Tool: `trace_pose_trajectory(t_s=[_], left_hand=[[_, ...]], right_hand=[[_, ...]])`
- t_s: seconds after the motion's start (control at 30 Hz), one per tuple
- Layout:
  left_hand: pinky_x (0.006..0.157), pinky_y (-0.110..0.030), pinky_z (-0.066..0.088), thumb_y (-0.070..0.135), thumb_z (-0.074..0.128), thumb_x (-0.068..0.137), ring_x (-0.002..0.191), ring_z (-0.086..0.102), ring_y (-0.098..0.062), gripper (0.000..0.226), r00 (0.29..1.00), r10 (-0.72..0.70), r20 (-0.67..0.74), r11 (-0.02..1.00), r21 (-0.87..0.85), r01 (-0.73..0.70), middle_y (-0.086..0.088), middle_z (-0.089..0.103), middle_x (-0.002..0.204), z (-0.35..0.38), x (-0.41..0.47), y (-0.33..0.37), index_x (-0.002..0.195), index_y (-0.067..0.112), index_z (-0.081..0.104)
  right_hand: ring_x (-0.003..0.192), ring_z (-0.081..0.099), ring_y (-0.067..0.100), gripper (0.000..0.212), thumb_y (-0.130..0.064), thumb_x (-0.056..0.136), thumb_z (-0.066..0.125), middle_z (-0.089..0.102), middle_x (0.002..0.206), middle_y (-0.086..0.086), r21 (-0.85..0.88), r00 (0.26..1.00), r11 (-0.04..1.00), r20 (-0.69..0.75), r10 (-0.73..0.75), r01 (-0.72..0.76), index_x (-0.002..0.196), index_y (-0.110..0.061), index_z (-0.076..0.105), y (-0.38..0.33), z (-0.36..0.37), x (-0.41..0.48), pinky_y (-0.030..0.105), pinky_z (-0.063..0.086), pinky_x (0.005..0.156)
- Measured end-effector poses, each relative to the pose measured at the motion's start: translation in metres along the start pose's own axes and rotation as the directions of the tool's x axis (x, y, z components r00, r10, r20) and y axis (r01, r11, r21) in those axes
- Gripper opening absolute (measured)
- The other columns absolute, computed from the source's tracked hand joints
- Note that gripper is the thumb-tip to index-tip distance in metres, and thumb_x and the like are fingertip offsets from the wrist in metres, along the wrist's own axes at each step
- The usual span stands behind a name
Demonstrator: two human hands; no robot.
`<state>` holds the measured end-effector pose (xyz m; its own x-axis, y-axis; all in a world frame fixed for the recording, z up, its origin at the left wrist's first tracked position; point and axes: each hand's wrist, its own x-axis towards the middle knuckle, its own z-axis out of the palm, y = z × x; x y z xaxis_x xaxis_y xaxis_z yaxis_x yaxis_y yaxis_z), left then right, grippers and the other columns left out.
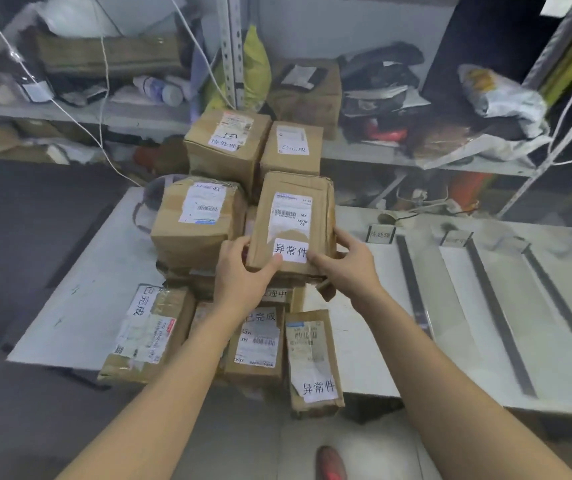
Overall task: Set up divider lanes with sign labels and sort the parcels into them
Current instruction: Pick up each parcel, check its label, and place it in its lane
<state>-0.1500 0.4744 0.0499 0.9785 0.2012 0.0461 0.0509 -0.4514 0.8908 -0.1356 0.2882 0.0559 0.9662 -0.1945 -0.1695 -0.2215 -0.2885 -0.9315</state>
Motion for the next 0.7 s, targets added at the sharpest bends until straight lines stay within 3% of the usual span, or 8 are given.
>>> trace_pose_trajectory(t_s=[0.1,0.17,0.3,0.37,0.47,0.53,0.63,0.7], left_hand=[[0.072,-0.01,0.04,0.044,0.076,0.081,0.102,0.051,-0.004,0.058,0.996,0.055,0.068,0.997,-0.058,-0.051,0.01,0.048,0.115,0.009,-0.01,0.009,0.131,0.024,0.053],[0.076,-0.012,0.043,0.044,0.076,0.081,0.101,0.05,-0.003,0.058,0.991,0.091,0.103,0.993,-0.083,-0.082,0.01,0.047,0.115,0.021,-0.017,0.019,0.131,0.024,0.054],[0.078,-0.01,0.037,0.042,0.078,0.08,0.108,0.05,-0.008,0.061,0.973,0.148,0.175,0.983,-0.134,-0.125,0.008,0.047,0.118,0.05,-0.037,0.044,0.133,0.022,0.054],[0.086,-0.021,0.046,0.043,0.077,0.081,0.112,0.052,-0.011,0.061,0.957,0.183,0.223,0.976,-0.158,-0.15,0.008,0.049,0.121,0.068,-0.052,0.056,0.133,0.022,0.054],[0.091,-0.035,0.054,0.047,0.076,0.079,0.109,0.056,-0.008,0.061,0.942,0.204,0.266,0.971,-0.179,-0.16,0.011,0.055,0.122,0.101,-0.079,0.075,0.132,0.026,0.054],[0.092,-0.031,0.054,0.043,0.079,0.079,0.107,0.056,-0.003,0.06,0.936,0.223,0.272,0.962,-0.214,-0.167,0.01,0.056,0.12,0.124,-0.099,0.092,0.131,0.025,0.055],[0.086,-0.021,0.053,0.035,0.081,0.079,0.105,0.055,-0.001,0.058,0.923,0.254,0.29,0.954,-0.235,-0.188,0.011,0.057,0.118,0.164,-0.136,0.119,0.13,0.022,0.057],[0.087,-0.023,0.054,0.034,0.082,0.077,0.107,0.056,-0.002,0.057,0.921,0.251,0.298,0.95,-0.257,-0.176,0.011,0.059,0.119,0.193,-0.165,0.137,0.128,0.023,0.058]], right_hand=[[0.09,0.074,0.025,0.081,-0.039,0.066,0.081,0.067,0.121,-0.003,0.067,0.998,0.998,-0.062,0.025,-0.021,0.14,-0.033,0.049,0.002,-0.016,-0.02,0.037,0.06,0.063],[0.097,0.072,0.024,0.083,-0.033,0.067,0.082,0.064,0.128,-0.005,0.132,0.992,0.99,-0.112,0.054,-0.039,0.142,-0.028,0.049,0.005,-0.034,-0.032,0.042,0.062,0.07],[0.101,0.071,0.023,0.082,-0.032,0.069,0.084,0.063,0.129,-0.008,0.204,0.975,0.979,-0.207,0.075,-0.032,0.143,-0.025,0.05,0.017,-0.078,-0.059,0.048,0.062,0.076],[0.1,0.071,0.026,0.084,-0.04,0.064,0.085,0.066,0.126,-0.008,0.218,0.962,0.976,-0.262,0.081,-0.022,0.14,-0.027,0.052,0.029,-0.099,-0.074,0.05,0.062,0.074],[0.093,0.073,0.028,0.062,-0.03,0.072,0.084,0.071,0.115,-0.009,0.25,0.938,0.968,-0.339,0.071,0.017,0.13,-0.028,0.062,0.049,-0.138,-0.096,0.04,0.061,0.065],[0.091,0.074,0.027,0.054,-0.026,0.076,0.082,0.072,0.113,-0.011,0.272,0.932,0.962,-0.356,0.063,0.039,0.127,-0.027,0.064,0.061,-0.169,-0.111,0.034,0.058,0.061],[0.095,0.073,0.016,0.055,-0.027,0.076,0.083,0.071,0.117,-0.013,0.261,0.919,0.963,-0.391,0.048,0.061,0.129,-0.024,0.064,0.084,-0.222,-0.133,0.032,0.06,0.069],[0.091,0.074,0.023,0.059,-0.031,0.074,0.084,0.071,0.116,-0.01,0.258,0.916,0.965,-0.398,0.052,0.057,0.129,-0.023,0.064,0.101,-0.262,-0.149,0.031,0.058,0.06]])
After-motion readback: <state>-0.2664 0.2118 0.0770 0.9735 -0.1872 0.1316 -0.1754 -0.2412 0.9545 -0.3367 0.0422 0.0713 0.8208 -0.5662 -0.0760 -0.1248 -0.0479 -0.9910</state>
